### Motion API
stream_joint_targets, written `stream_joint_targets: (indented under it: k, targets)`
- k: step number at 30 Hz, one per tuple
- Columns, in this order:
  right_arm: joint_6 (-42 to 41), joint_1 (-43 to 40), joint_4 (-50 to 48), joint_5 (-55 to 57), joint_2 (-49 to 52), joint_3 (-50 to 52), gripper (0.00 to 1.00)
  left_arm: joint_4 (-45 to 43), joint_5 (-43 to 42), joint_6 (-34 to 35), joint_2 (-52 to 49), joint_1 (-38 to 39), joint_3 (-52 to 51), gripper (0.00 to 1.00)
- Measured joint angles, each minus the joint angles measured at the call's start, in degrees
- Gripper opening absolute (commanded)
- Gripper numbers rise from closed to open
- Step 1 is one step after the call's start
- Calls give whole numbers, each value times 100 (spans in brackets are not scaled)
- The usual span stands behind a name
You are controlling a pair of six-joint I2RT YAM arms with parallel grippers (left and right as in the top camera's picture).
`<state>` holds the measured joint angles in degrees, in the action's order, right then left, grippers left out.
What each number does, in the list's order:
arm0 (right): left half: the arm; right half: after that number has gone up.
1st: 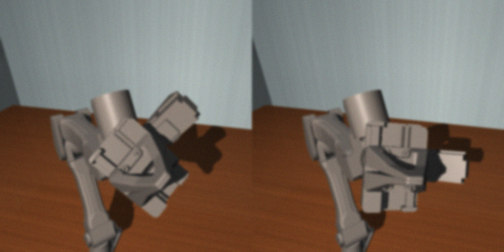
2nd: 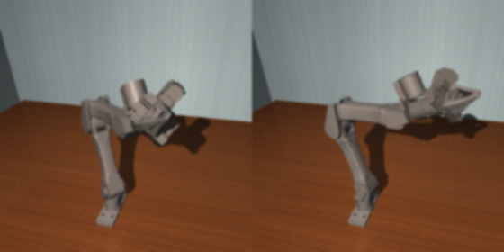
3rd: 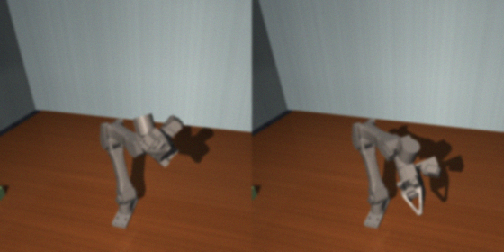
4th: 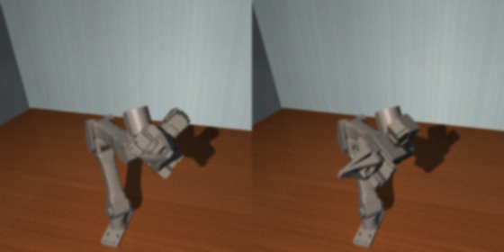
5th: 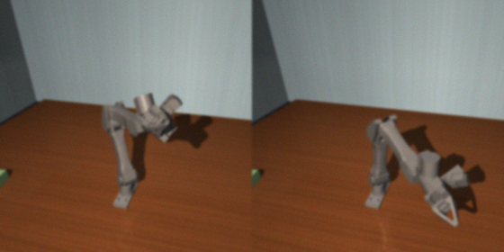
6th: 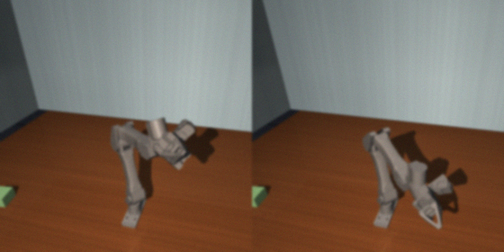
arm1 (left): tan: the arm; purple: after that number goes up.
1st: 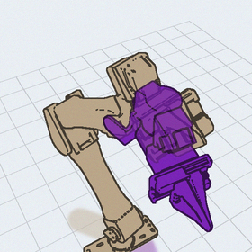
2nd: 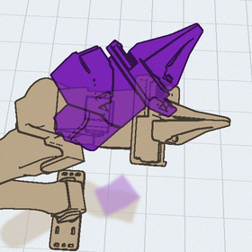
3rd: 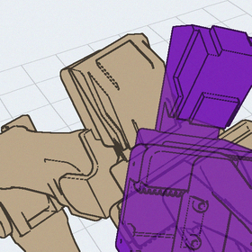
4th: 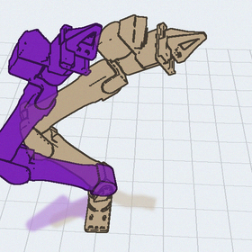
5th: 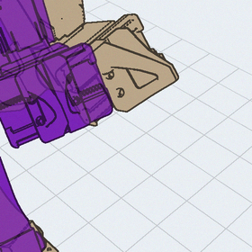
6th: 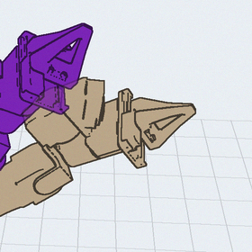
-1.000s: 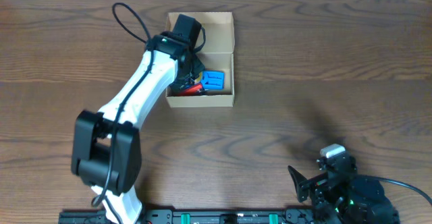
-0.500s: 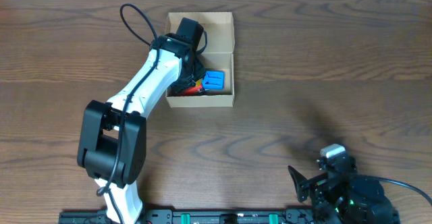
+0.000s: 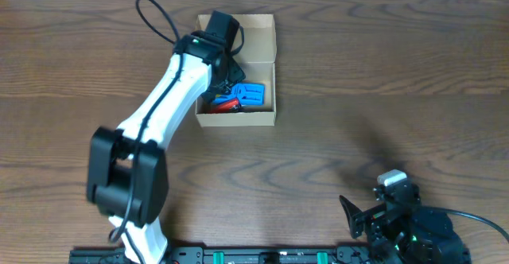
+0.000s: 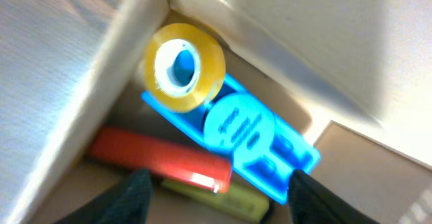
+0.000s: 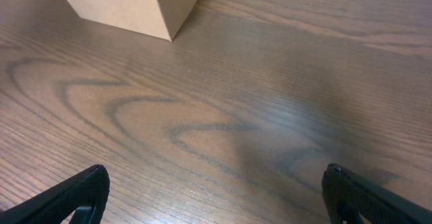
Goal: Pack container
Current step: 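Lower the tape roll into the box and open the left gripper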
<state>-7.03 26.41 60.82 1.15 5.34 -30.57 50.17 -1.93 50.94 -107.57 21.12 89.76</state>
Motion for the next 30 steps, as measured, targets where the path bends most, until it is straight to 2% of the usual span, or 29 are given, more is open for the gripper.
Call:
stream_joint_targets:
  k: [4, 6, 7, 8, 15, 27, 30]
  targets:
    - [-2, 0, 0, 0, 0, 0, 99, 498, 262, -4, 723, -2, 44, 80]
    - [0, 0, 0, 0, 0, 0, 99, 721, 422, -26, 1095, -2, 68, 89]
    - [-2, 0, -2, 0, 0, 0, 99, 802, 518, -35, 1279, -2, 74, 98]
    - [-2, 0, 0, -2, 0, 0, 99, 857, 616, -33, 1486, -2, 76, 95]
    - [-2, 0, 0, 0, 0, 0, 99, 929, 828, -66, 2297, -2, 85, 95]
    - [0, 0, -17, 0, 0, 0, 99, 1419, 892, -90, 2382, -2, 92, 95]
    - [-28, 0, -275, -26, 0, 2, 99, 1480, 999, -111, 2382, -2, 92, 95]
